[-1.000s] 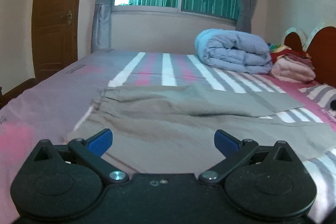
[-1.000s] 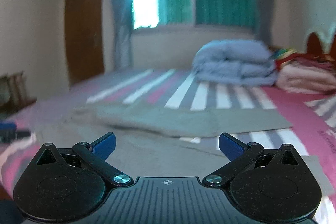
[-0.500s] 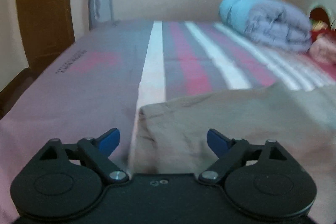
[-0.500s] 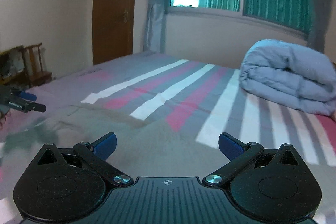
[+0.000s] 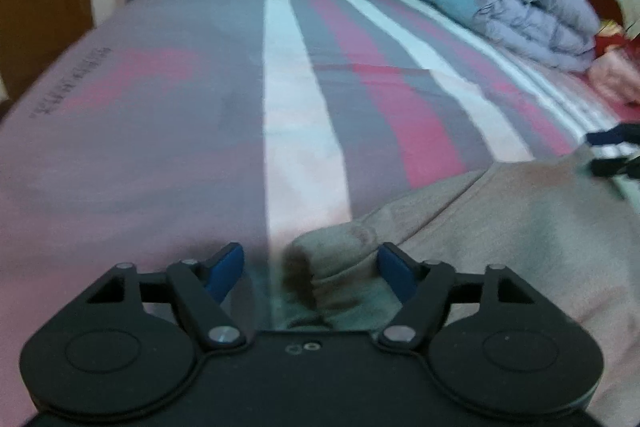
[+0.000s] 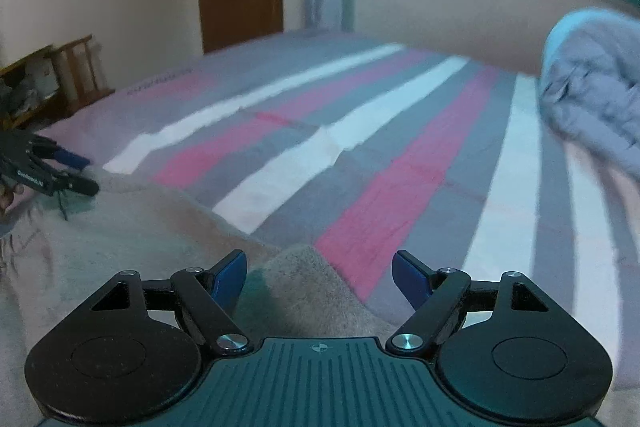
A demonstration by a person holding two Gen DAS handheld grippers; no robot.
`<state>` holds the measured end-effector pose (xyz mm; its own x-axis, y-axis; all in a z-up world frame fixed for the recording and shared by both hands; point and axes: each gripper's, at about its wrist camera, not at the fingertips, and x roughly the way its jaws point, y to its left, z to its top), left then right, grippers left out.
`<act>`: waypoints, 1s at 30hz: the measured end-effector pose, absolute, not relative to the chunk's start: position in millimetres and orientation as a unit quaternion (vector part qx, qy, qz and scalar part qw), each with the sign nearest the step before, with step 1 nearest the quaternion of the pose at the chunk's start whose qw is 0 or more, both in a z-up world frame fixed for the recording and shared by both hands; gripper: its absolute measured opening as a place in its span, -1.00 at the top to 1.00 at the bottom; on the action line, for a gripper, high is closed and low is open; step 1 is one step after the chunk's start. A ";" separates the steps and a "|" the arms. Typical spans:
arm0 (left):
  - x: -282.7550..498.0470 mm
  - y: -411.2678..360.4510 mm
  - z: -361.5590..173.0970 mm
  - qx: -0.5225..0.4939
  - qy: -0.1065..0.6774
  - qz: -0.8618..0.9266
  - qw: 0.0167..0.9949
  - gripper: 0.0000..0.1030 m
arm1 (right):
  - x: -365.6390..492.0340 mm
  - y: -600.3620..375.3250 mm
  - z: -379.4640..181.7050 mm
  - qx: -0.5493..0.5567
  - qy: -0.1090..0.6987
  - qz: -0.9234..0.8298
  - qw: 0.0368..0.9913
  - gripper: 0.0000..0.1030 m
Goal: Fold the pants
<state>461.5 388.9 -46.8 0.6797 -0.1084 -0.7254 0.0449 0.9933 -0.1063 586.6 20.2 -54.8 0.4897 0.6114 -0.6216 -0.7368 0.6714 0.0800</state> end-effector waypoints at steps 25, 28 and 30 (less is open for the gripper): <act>339.4 360.1 52.1 0.010 0.219 -0.119 0.968 0.74 | 450.0 -23.8 39.4 -0.167 0.198 0.412 0.874 0.74; 303.6 350.1 56.5 0.025 0.216 -0.119 0.969 0.74 | 393.4 -34.1 51.0 -0.199 0.169 0.414 0.872 0.74; 283.1 344.7 52.2 0.023 0.218 -0.115 0.969 0.74 | 353.5 -38.3 47.1 -0.224 0.152 0.412 0.870 0.74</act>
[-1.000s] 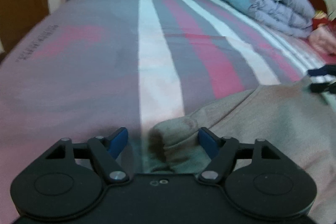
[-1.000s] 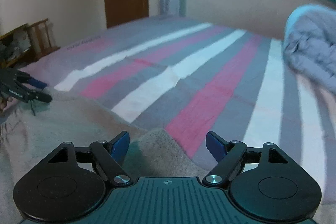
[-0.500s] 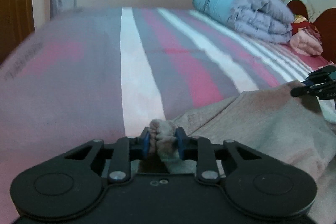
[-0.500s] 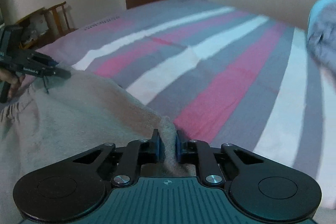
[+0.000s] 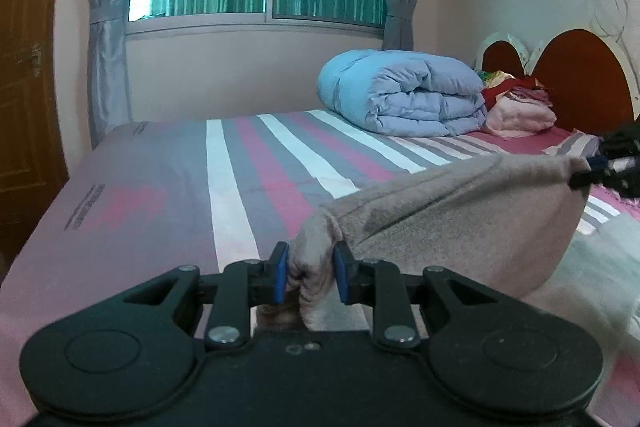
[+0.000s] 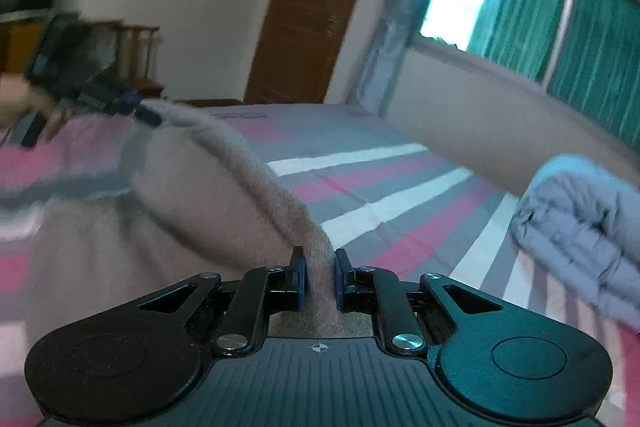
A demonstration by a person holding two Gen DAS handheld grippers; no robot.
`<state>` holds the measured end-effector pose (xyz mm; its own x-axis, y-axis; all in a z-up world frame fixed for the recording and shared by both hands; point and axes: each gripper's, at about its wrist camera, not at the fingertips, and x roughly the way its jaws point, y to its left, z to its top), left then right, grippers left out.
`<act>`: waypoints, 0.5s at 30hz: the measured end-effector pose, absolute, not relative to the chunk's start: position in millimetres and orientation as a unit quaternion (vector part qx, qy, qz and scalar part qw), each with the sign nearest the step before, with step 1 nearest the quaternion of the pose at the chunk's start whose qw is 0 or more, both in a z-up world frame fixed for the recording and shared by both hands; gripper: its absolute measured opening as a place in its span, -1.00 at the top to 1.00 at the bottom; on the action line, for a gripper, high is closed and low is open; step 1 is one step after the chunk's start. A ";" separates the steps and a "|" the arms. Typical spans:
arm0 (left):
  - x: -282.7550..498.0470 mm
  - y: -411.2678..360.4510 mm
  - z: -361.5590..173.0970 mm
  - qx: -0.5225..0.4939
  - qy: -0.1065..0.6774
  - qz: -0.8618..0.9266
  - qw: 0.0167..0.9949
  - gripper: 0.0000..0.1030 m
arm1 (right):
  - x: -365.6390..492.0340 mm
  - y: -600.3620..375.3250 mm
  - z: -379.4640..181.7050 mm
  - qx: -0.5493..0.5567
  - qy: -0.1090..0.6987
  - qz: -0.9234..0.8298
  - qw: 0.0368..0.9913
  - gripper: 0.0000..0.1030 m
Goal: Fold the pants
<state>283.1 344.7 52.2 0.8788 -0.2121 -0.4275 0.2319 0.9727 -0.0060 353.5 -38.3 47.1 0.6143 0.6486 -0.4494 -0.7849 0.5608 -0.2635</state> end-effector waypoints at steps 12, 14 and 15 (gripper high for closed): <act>188.8 325.1 -17.4 -0.044 0.302 -0.048 0.951 0.53 | 216.4 -52.7 -60.1 -0.275 0.188 0.350 0.876 0.14; 173.8 327.3 -20.8 -0.060 0.309 -0.025 0.949 0.51 | 204.6 -65.4 -59.9 -0.241 0.197 0.349 0.884 0.14; 166.2 329.1 -20.2 -0.076 0.307 -0.010 0.949 0.49 | 201.4 -72.1 -56.9 -0.222 0.202 0.346 0.889 0.14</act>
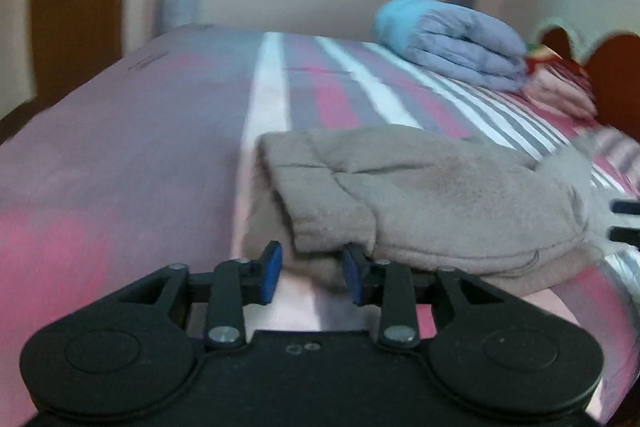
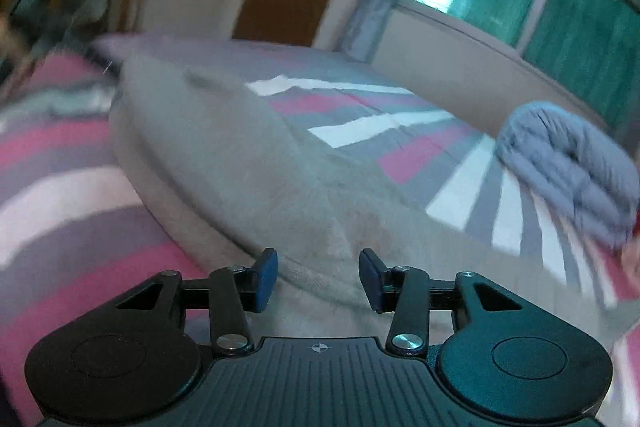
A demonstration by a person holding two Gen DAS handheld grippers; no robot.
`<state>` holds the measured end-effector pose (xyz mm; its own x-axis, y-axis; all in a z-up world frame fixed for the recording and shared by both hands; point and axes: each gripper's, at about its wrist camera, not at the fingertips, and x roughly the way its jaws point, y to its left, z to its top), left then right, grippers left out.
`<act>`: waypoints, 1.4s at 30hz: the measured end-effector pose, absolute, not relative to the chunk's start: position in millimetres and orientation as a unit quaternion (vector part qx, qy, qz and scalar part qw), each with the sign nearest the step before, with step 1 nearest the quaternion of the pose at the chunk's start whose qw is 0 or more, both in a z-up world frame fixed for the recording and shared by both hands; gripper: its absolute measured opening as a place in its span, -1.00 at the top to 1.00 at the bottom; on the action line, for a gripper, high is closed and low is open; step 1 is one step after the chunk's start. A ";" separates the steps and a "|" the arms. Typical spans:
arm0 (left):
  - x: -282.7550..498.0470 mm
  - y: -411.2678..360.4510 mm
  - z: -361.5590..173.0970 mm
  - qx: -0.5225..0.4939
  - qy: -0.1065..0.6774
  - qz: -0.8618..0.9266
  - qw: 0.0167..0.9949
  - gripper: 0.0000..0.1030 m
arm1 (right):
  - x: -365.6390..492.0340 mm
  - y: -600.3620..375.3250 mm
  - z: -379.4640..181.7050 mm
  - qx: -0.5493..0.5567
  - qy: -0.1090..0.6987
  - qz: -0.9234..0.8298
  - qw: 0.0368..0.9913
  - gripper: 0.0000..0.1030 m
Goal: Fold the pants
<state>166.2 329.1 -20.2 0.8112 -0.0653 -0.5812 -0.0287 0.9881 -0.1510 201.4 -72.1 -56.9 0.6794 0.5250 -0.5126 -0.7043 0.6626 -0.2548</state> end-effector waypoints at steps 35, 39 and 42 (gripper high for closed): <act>210.1 396.1 15.8 -0.386 0.155 -0.015 0.909 1.00 | 271.3 -182.9 10.5 0.286 0.254 0.281 0.880 0.89; 198.1 392.7 -51.2 -0.382 0.276 0.016 0.882 1.00 | 252.4 -166.2 -60.7 0.225 0.362 0.262 0.866 0.89; 177.8 381.5 -70.4 -0.396 0.270 0.017 0.877 1.00 | 237.1 -180.6 -92.8 0.256 0.375 0.260 0.852 0.89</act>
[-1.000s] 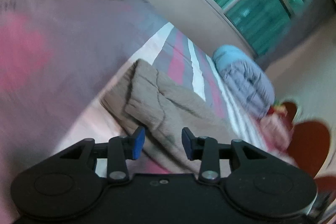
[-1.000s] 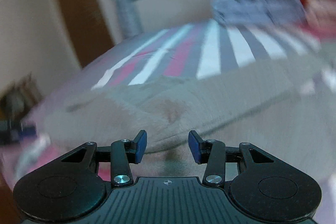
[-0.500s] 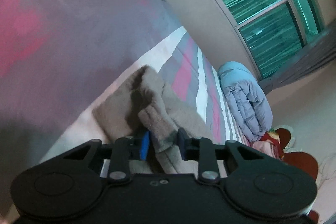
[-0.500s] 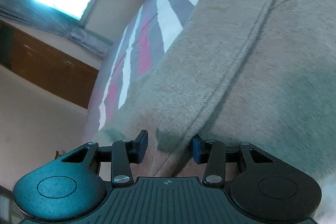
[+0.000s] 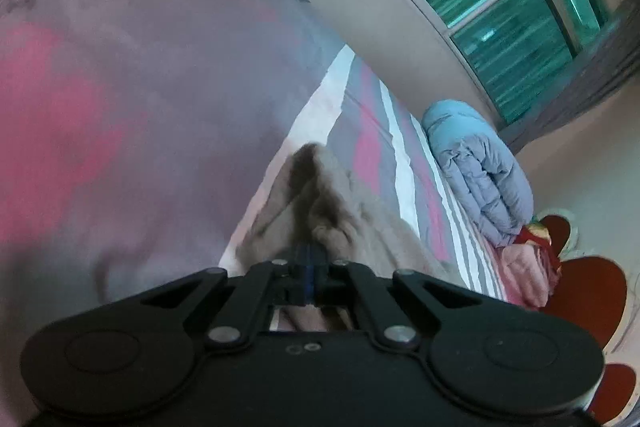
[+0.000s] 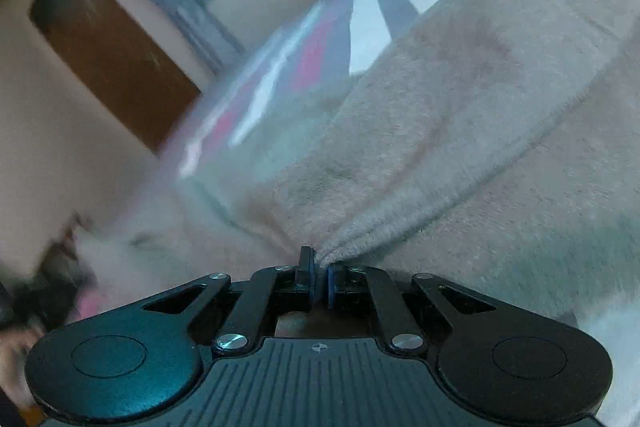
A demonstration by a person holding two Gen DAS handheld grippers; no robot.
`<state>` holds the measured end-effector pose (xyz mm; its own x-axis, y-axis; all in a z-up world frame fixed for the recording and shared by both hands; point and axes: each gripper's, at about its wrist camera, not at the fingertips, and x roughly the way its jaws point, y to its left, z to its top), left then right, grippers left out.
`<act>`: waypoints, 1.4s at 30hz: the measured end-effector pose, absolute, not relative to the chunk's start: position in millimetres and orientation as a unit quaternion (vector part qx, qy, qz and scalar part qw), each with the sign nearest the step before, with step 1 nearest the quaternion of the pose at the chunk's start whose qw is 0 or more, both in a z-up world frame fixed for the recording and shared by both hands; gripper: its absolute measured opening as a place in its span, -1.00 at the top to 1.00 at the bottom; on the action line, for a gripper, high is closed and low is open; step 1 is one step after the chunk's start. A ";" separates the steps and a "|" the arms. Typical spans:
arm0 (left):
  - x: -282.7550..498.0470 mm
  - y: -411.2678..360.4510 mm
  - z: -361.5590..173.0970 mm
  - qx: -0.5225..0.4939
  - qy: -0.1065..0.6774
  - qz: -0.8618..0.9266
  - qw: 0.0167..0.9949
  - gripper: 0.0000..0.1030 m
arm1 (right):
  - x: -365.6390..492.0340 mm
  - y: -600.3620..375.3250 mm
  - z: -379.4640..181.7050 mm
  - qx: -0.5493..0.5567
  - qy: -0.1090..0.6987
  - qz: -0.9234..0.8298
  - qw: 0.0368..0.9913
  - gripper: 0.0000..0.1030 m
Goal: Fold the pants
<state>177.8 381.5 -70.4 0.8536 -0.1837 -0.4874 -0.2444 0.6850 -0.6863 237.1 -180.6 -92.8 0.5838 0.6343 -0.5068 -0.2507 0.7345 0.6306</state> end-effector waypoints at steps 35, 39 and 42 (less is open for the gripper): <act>223.3 362.1 7.2 -0.333 0.176 -0.021 0.926 0.80 | 244.9 -182.4 -3.2 0.281 0.274 0.265 0.881 0.86; 222.7 368.3 -72.0 -0.329 0.315 0.038 0.890 0.80 | 236.9 -165.7 -34.6 0.224 0.315 0.263 0.884 0.85; 206.3 368.5 -82.4 -0.365 0.279 0.035 0.887 0.80 | 245.0 -168.9 -75.8 0.263 0.386 0.261 0.845 0.86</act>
<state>206.3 368.5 -82.4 0.8413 -0.1414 -0.5218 -0.2670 0.7305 -0.6285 245.0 -168.9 -75.8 0.5649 0.6447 -0.5151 -0.2382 0.7250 0.6463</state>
